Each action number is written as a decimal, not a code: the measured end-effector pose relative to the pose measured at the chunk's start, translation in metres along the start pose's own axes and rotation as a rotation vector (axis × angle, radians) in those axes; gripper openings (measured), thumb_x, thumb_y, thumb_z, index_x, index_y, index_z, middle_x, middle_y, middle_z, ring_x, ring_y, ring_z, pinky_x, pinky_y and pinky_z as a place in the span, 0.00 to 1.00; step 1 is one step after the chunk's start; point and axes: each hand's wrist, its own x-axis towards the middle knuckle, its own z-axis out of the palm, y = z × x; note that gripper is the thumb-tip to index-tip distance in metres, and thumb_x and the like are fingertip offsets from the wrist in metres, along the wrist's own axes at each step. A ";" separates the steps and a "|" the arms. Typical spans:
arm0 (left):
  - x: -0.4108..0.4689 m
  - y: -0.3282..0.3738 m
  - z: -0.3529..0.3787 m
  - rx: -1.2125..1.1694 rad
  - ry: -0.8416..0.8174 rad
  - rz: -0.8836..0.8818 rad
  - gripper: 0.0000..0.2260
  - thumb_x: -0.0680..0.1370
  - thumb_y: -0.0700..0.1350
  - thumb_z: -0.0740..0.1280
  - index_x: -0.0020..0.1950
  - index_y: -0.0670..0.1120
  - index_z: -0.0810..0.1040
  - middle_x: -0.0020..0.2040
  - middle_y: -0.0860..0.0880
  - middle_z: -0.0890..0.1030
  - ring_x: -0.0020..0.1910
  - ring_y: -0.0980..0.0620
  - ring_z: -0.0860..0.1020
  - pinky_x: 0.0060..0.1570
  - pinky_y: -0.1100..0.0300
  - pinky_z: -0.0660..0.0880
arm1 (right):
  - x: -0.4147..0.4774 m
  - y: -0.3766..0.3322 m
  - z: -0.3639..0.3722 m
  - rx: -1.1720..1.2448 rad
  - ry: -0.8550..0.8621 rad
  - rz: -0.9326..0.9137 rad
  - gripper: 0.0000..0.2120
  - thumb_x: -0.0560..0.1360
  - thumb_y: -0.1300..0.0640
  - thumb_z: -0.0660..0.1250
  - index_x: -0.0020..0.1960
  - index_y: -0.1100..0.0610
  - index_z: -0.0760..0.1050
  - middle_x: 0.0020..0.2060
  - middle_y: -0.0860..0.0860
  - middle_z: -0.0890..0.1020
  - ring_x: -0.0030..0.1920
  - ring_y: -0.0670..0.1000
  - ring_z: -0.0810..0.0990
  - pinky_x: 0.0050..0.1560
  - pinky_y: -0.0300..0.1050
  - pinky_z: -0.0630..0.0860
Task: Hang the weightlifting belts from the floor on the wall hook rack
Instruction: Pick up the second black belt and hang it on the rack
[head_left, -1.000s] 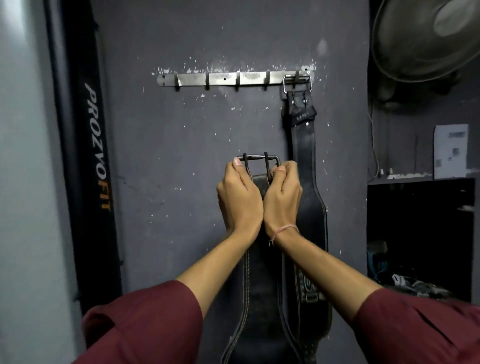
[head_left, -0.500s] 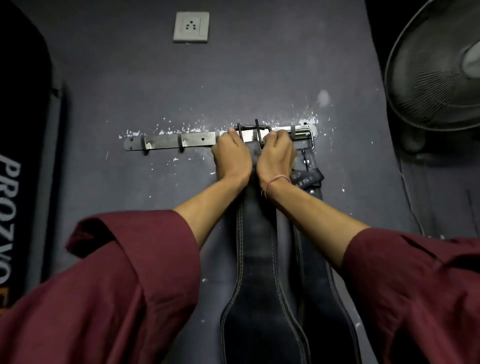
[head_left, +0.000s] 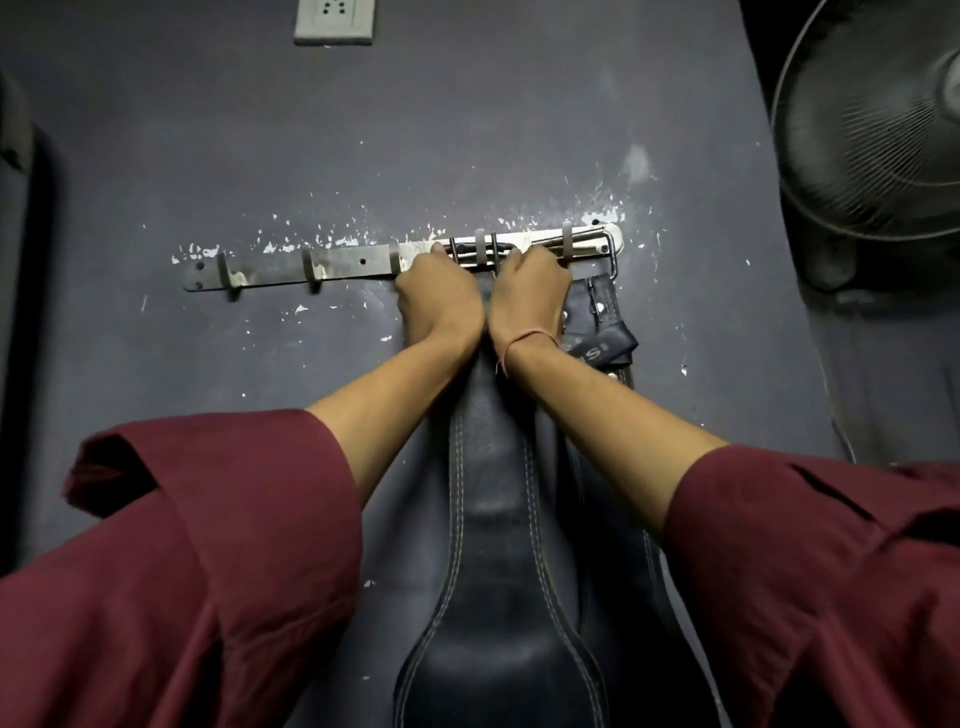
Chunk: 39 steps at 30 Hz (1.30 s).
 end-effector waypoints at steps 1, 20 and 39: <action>-0.003 -0.003 0.000 0.002 0.017 0.014 0.20 0.86 0.46 0.50 0.62 0.34 0.76 0.62 0.34 0.78 0.62 0.36 0.76 0.57 0.50 0.72 | -0.003 0.002 0.000 -0.006 -0.002 -0.031 0.18 0.83 0.56 0.55 0.53 0.69 0.77 0.51 0.65 0.81 0.49 0.63 0.79 0.36 0.40 0.54; -0.082 -0.083 -0.059 0.018 -0.343 0.145 0.06 0.82 0.42 0.62 0.53 0.41 0.76 0.47 0.42 0.81 0.48 0.42 0.78 0.44 0.56 0.71 | -0.109 0.007 -0.057 -0.078 -0.268 0.030 0.30 0.73 0.77 0.59 0.73 0.63 0.65 0.59 0.65 0.78 0.58 0.63 0.77 0.52 0.41 0.73; -0.453 -0.248 -0.282 -0.127 -0.676 -0.554 0.05 0.81 0.40 0.63 0.47 0.44 0.77 0.39 0.47 0.81 0.40 0.49 0.80 0.47 0.54 0.78 | -0.523 0.038 -0.224 -0.022 -0.774 0.517 0.11 0.77 0.62 0.68 0.59 0.58 0.74 0.47 0.57 0.81 0.39 0.46 0.77 0.40 0.28 0.73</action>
